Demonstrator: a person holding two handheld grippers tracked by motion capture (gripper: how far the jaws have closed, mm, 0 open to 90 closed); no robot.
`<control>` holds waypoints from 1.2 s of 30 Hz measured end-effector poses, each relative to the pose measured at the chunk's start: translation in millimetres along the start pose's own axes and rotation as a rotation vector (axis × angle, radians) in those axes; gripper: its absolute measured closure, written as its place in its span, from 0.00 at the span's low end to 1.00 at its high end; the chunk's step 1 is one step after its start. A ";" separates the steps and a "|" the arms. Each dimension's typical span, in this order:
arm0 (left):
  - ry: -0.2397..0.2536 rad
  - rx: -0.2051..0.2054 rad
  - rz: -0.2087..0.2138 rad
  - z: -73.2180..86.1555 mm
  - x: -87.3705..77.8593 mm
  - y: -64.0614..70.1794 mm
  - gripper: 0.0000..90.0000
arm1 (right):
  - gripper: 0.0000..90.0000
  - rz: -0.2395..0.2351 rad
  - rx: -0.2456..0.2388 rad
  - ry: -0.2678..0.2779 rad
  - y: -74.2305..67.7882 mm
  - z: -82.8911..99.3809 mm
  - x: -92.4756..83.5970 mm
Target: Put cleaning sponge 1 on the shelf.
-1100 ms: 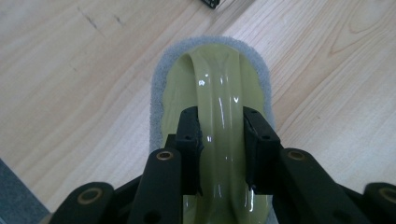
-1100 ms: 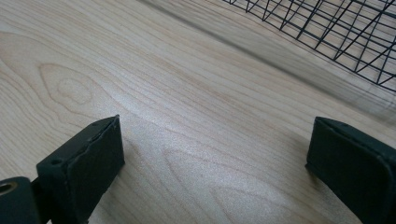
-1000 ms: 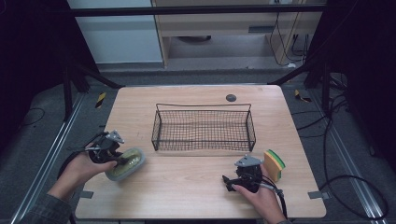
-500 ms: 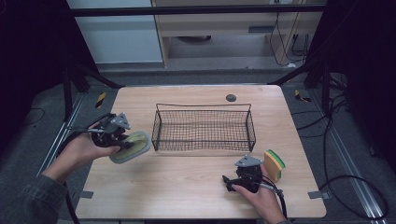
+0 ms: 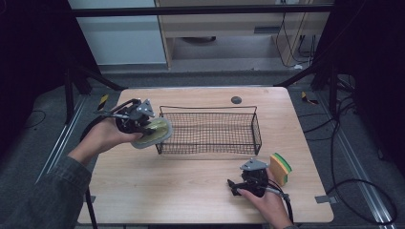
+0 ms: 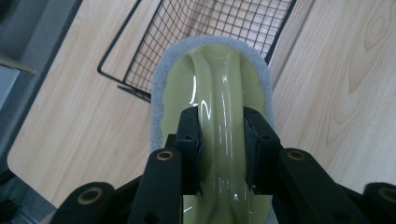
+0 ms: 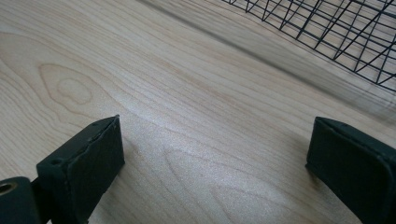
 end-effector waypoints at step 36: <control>0.021 0.182 0.015 -66.1 50.4 -6.6 0.78 | 0.04 -0.002 -0.004 -0.002 0.2 -0.1 0.1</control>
Point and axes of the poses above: each handheld gripper's, and its own axes: x roughly forward along the jaws, z roughly out of its underside, y roughly to its right, the point moved 7 cm from there along x, roughly forward along the jaws, and after that the axes turned 4 degrees about z, right-handed, at the moved point
